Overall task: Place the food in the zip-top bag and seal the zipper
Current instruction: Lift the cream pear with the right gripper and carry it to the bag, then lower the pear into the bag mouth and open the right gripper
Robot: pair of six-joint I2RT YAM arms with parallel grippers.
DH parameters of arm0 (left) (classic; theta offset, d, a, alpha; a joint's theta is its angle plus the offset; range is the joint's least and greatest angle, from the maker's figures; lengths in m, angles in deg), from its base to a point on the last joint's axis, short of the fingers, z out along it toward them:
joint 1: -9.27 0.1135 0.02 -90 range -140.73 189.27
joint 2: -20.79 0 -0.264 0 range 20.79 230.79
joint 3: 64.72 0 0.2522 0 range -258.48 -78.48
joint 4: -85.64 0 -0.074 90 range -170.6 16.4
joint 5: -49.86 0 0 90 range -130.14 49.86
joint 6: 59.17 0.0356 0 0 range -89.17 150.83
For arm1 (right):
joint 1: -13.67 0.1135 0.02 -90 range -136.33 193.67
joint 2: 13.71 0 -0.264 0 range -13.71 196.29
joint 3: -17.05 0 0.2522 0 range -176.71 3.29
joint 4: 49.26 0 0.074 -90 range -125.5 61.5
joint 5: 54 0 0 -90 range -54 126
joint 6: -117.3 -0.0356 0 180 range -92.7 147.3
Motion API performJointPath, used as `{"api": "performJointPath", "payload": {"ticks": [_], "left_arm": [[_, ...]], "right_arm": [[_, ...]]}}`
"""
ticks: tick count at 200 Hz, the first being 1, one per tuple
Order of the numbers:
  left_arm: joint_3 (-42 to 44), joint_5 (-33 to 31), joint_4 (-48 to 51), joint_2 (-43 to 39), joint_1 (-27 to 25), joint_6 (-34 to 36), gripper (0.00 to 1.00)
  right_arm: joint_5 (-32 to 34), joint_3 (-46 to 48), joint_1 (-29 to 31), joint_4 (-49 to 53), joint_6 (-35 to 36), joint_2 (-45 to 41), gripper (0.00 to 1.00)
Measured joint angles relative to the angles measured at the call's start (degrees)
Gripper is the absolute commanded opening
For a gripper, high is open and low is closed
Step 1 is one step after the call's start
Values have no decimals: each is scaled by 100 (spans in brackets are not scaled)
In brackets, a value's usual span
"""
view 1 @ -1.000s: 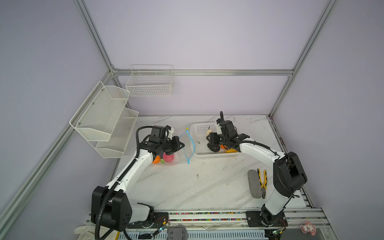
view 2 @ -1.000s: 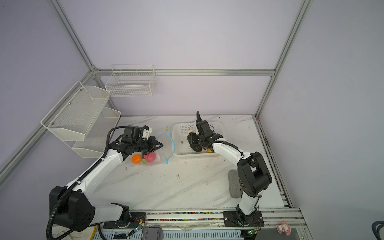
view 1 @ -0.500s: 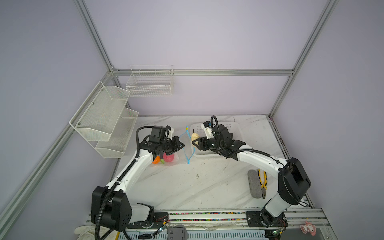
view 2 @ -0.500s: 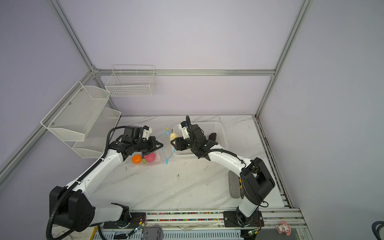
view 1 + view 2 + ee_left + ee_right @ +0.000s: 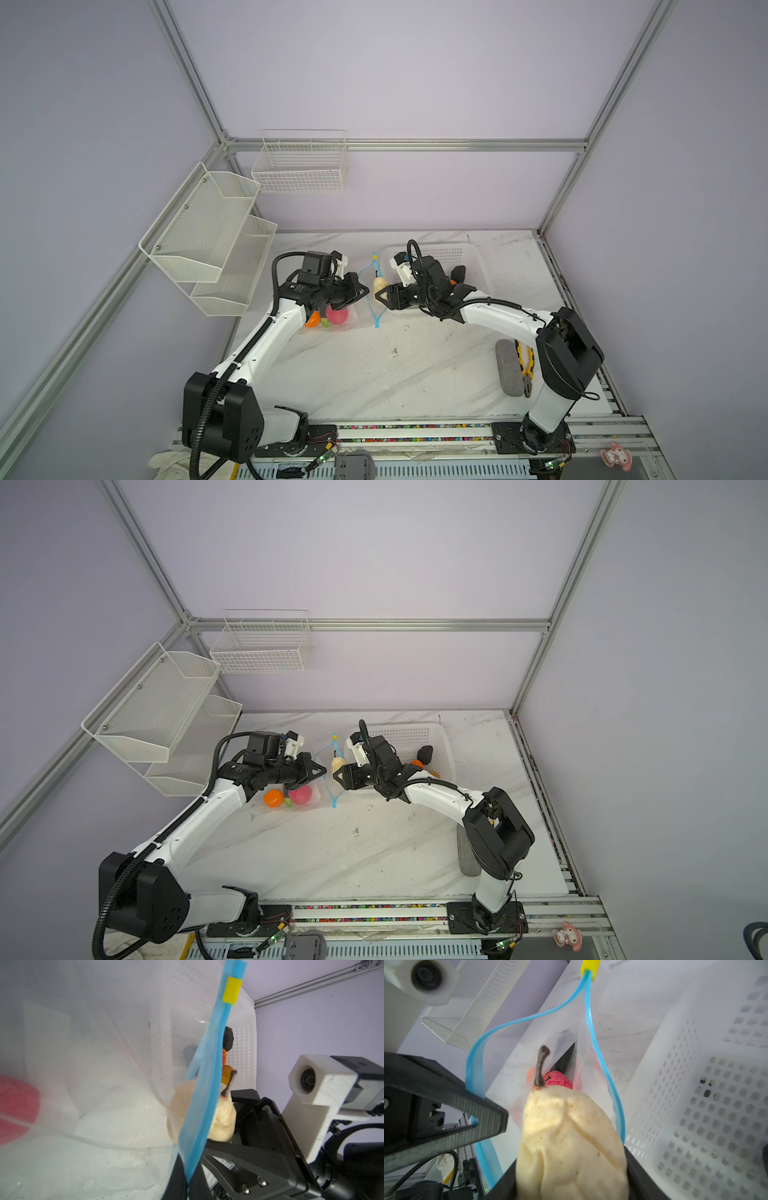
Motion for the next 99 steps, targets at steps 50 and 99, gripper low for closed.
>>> {"api": "performJointPath", "payload": {"ticks": [50, 99], "left_arm": [[0, 2, 0, 0, 0, 0, 0], [0, 2, 4, -4, 0, 0, 0]], "right_arm": [[-63, -256, 87, 2, 42, 184, 56], [-94, -369, 96, 72, 98, 422, 56]]}}
